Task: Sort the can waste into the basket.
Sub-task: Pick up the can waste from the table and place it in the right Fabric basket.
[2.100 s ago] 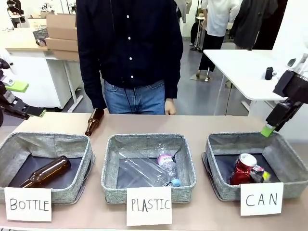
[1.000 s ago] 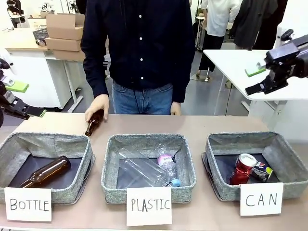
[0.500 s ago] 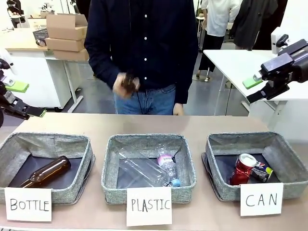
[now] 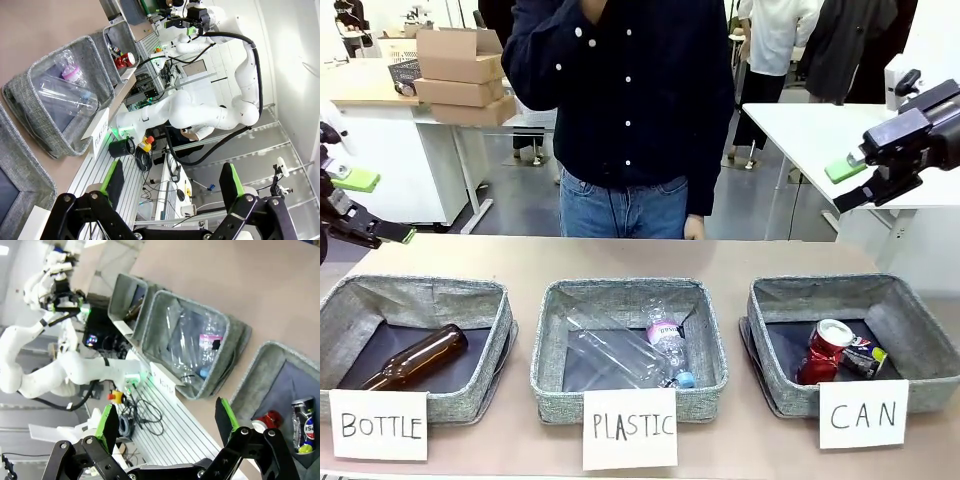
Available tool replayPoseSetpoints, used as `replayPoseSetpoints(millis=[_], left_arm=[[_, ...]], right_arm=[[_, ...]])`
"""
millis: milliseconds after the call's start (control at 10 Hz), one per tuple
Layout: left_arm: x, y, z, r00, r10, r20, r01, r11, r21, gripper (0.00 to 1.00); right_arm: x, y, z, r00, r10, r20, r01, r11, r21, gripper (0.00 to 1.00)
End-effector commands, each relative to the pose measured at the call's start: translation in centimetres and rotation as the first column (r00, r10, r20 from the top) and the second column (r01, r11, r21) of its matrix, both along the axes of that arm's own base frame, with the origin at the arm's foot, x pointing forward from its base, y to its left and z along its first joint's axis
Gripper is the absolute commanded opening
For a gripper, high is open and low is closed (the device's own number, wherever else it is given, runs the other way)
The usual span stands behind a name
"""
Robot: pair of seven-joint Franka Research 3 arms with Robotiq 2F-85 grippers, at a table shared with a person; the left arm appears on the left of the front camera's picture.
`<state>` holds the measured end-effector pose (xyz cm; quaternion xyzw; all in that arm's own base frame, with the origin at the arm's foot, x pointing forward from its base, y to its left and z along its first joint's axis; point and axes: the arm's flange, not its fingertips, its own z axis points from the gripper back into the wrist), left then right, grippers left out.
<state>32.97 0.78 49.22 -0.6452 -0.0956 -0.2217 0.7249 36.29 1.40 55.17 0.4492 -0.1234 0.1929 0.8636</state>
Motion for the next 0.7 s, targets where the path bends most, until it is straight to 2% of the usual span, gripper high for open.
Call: replayPoseSetpoints(millis=[0, 600], left_arm=[[-0.24, 0.03, 0.26, 1.0, 0.006, -0.01, -0.006, 1.0, -0.002, 1.0], [-0.24, 0.03, 0.26, 1.0, 0.006, -0.01, -0.006, 1.0, -0.002, 1.0]], right_arm=[[0.12, -0.21, -0.05, 1.0, 0.012, 0.027, -0.012, 1.0, -0.007, 1.0], [0.12, -0.21, -0.05, 1.0, 0.012, 0.027, -0.012, 1.0, -0.007, 1.0]])
